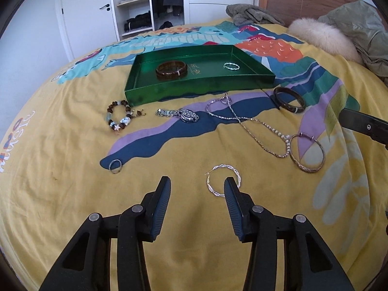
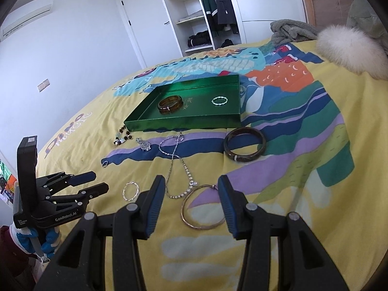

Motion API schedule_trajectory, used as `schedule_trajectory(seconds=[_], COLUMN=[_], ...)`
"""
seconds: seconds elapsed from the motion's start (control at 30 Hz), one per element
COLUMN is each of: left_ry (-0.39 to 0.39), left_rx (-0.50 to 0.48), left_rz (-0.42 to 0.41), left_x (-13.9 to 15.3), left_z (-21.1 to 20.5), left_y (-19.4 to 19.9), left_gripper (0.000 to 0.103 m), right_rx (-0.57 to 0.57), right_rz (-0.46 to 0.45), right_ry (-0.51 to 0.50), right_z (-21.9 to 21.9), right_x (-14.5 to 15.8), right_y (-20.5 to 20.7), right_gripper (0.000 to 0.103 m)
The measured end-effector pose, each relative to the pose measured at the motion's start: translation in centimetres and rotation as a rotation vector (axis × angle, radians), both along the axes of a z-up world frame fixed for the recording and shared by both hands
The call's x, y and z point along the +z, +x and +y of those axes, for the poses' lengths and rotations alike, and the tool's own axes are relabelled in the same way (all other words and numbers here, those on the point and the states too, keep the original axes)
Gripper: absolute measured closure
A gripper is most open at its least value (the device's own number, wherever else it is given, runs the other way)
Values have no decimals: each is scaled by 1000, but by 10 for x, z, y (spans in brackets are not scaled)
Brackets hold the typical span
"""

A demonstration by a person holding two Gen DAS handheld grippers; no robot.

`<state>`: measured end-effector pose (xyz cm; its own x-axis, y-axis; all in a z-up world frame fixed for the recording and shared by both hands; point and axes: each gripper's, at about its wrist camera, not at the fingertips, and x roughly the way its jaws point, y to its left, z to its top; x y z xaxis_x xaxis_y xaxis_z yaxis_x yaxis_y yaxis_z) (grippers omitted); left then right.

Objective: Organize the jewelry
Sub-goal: 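Grasp the second twisted silver hoop with the left tool while the right tool grasps the beaded chain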

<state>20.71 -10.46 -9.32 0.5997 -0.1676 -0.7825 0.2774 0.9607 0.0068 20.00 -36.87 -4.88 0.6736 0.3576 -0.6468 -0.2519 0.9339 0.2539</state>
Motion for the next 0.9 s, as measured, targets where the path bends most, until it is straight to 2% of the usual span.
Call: schedule_trajectory(seconds=[0.2, 0.3, 0.57, 0.67, 0.8, 0.9], left_ry=[-14, -14, 27, 36, 44, 15], left_rx=[-29, -40, -84, -100, -112, -119], left_rz=[71, 102, 121, 119, 117, 117], left_x=[-21, -31, -44, -46, -50, -52], left_z=[-6, -9, -18, -20, -23, -22], left_y=[16, 21, 23, 24, 27, 28], left_gripper=[66, 72, 80, 83, 85, 94], right_rx=[58, 86, 122, 138, 160, 171], right_rz=[54, 79, 142, 165, 184, 193], right_ry=[-3, -16, -45, -55, -77, -87], right_z=[19, 30, 46, 52, 60, 64], right_x=[-22, -33, -64, -75, -85, -88], right_y=[29, 42, 76, 87, 96, 99], right_gripper=[60, 60, 61, 65, 77, 89])
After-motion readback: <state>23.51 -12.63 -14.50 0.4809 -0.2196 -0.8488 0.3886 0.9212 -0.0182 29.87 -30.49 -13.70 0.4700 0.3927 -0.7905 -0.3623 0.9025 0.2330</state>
